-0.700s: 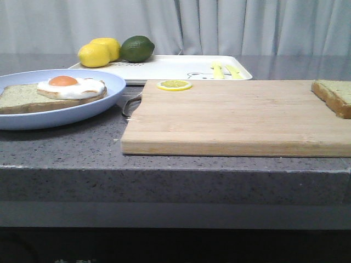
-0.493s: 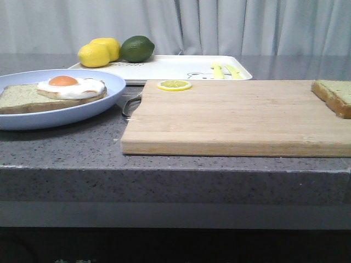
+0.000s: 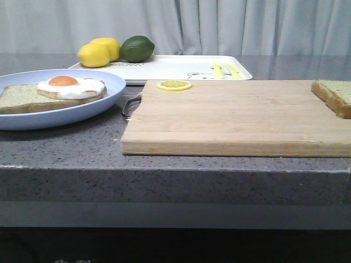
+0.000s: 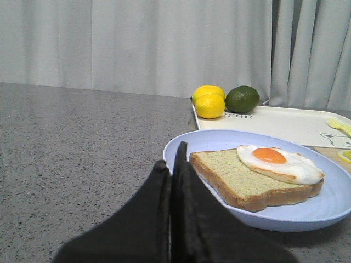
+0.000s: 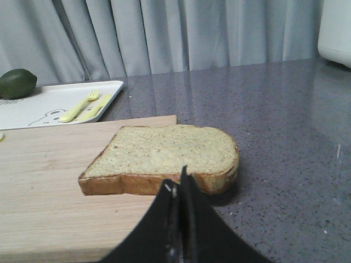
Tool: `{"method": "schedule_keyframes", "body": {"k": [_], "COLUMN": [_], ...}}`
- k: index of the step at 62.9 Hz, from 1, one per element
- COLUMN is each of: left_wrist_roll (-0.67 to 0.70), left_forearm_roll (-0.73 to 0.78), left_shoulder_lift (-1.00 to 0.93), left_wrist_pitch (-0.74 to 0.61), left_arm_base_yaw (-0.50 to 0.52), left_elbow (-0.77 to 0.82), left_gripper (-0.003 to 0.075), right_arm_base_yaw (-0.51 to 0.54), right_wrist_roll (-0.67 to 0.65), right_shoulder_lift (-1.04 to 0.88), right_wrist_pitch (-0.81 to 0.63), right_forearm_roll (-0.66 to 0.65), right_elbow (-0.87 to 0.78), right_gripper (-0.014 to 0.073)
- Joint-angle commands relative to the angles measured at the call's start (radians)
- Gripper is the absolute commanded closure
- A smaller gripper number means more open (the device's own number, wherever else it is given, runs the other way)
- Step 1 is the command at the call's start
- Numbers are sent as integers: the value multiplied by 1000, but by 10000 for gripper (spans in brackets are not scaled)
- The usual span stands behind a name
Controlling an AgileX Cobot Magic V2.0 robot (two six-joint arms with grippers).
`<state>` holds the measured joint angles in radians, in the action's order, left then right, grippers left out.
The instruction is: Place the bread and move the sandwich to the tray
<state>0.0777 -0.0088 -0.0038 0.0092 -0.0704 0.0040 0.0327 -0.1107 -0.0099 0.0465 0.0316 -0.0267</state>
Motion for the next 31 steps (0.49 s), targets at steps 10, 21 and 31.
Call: {"method": "schedule_keyframes", "body": {"k": [10,21,31], "left_wrist_roll": [11,11,11], "left_forearm_roll": [0,-2,-2], "left_shoulder_lift": [-22,-22,-12], "left_wrist_pitch": [-97,-118,-85], "left_arm_base_yaw": [-5,-5,-5], "left_elbow": [0,-66,-201], "left_gripper": [741,741,741], "right_arm_base_yaw": [6,6,6], "right_wrist_roll": [6,6,6], "right_shoulder_lift": [-18,-18,-18], "right_wrist_pitch": [-85,-62,8], "right_forearm_roll": [-11,-11,-12], "right_elbow": [3,57,193], "right_gripper": [663,663,663]}}
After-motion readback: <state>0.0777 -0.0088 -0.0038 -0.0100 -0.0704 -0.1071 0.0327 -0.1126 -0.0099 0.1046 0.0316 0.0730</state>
